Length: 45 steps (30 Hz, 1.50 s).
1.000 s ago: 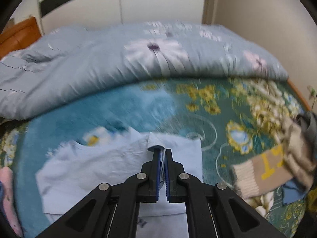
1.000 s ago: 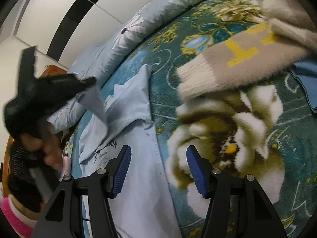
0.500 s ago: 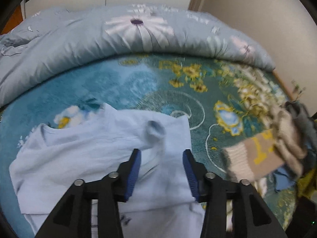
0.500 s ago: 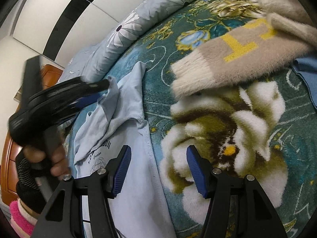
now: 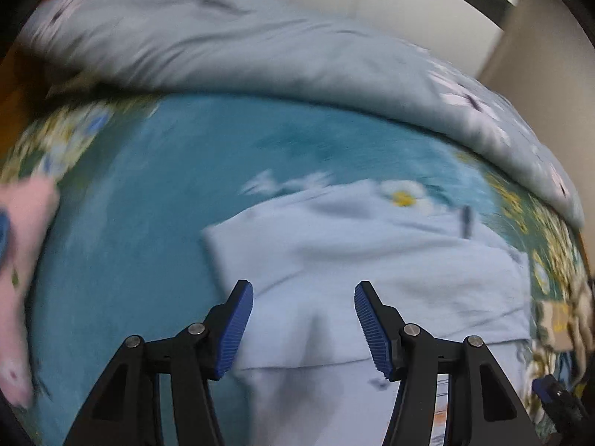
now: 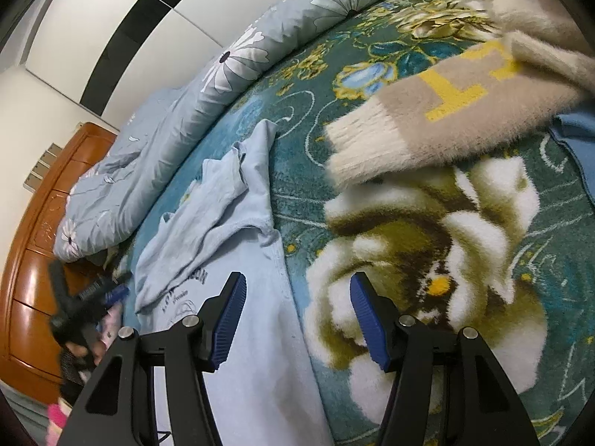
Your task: Fold clothes
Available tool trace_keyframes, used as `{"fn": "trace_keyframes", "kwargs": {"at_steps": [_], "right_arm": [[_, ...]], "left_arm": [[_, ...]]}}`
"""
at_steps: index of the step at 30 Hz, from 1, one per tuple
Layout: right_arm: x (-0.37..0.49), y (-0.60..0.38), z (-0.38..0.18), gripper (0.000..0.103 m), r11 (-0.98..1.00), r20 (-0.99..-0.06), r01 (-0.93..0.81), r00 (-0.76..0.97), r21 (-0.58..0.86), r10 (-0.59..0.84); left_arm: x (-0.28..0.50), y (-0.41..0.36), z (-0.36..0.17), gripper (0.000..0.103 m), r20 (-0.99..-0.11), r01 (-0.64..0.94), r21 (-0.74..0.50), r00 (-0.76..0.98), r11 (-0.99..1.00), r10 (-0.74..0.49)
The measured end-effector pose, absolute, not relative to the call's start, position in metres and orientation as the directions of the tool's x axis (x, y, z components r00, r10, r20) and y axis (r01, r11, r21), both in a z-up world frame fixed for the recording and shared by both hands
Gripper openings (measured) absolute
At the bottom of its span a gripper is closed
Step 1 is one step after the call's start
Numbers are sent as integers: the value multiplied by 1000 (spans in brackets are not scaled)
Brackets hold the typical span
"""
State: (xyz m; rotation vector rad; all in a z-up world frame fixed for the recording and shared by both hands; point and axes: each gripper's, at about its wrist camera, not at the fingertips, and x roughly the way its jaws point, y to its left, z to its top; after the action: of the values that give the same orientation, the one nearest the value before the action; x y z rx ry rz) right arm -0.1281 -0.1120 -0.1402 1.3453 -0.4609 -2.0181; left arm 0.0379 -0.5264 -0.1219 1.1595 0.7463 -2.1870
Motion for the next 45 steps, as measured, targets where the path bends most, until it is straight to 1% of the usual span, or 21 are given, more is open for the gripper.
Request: {"fn": "trace_keyframes", "kwargs": {"at_steps": [5,8,13,16,17,22,23,27,31,32,33,34,35,36,38,41,44,45], "right_arm": [[-126,-114,-133,60,-689,-630,350,-282,634,-724],[-124,-116,-124,60,-646,-574,393,-300,654,-762],[-124,-131,-111,60,-492,-449,468,-209,734,-869],[-138,-155,-113,60,-447,-434,464,-142,764,-890],[-143,-163,-114,60,-436,-431,461,-122,773,-894],[-173,-206,-128,59,-565,-569,390,-119,727,-814],[-179,-209,-134,59,-581,-582,360,-117,730,-804],[-199,-213,-159,57,-600,-597,242,-96,762,-797],[-203,-217,-170,55,-586,-576,207,-116,783,-809],[-204,-217,-170,46,-584,-572,209,-121,784,-811],[-205,-217,-169,31,-582,-569,212,-126,785,-813],[-206,-217,-168,24,-580,-565,214,-131,786,-815],[-206,-217,-168,9,-578,-562,216,-136,787,-816],[-207,-217,-167,6,-576,-558,220,-141,788,-818],[-203,-213,-155,5,-570,-545,266,-169,777,-821],[-194,-202,-131,4,-555,-508,351,-225,754,-832],[-185,-184,-122,4,-583,-514,398,-275,708,-812],[-186,-183,-131,4,-596,-541,390,-252,702,-802]], "left_arm": [[54,-533,-145,61,-882,703,-163,-418,-692,-217],[63,-534,-150,61,-879,696,-195,-437,-691,-193],[74,-538,-154,61,-874,669,-234,-463,-706,-149],[79,-544,-142,61,-854,655,-280,-503,-702,-129],[80,-548,-136,62,-839,648,-307,-530,-697,-123],[80,-569,-120,61,-794,638,-397,-600,-660,-102],[81,-572,-119,61,-781,630,-424,-618,-650,-90],[76,-586,-118,61,-728,594,-519,-684,-614,-46],[62,-592,-121,61,-705,558,-565,-709,-607,5],[58,-592,-123,61,-700,548,-576,-713,-607,20],[55,-592,-125,61,-700,543,-582,-714,-606,32],[51,-591,-128,61,-706,544,-582,-707,-605,43],[48,-591,-131,61,-715,548,-579,-697,-603,53],[44,-592,-136,61,-725,554,-573,-686,-603,59],[39,-593,-143,61,-738,568,-562,-672,-601,55],[34,-596,-146,61,-730,566,-569,-682,-597,50],[27,-595,-150,61,-753,575,-537,-656,-617,45],[25,-594,-152,61,-762,579,-526,-646,-622,44]]}}
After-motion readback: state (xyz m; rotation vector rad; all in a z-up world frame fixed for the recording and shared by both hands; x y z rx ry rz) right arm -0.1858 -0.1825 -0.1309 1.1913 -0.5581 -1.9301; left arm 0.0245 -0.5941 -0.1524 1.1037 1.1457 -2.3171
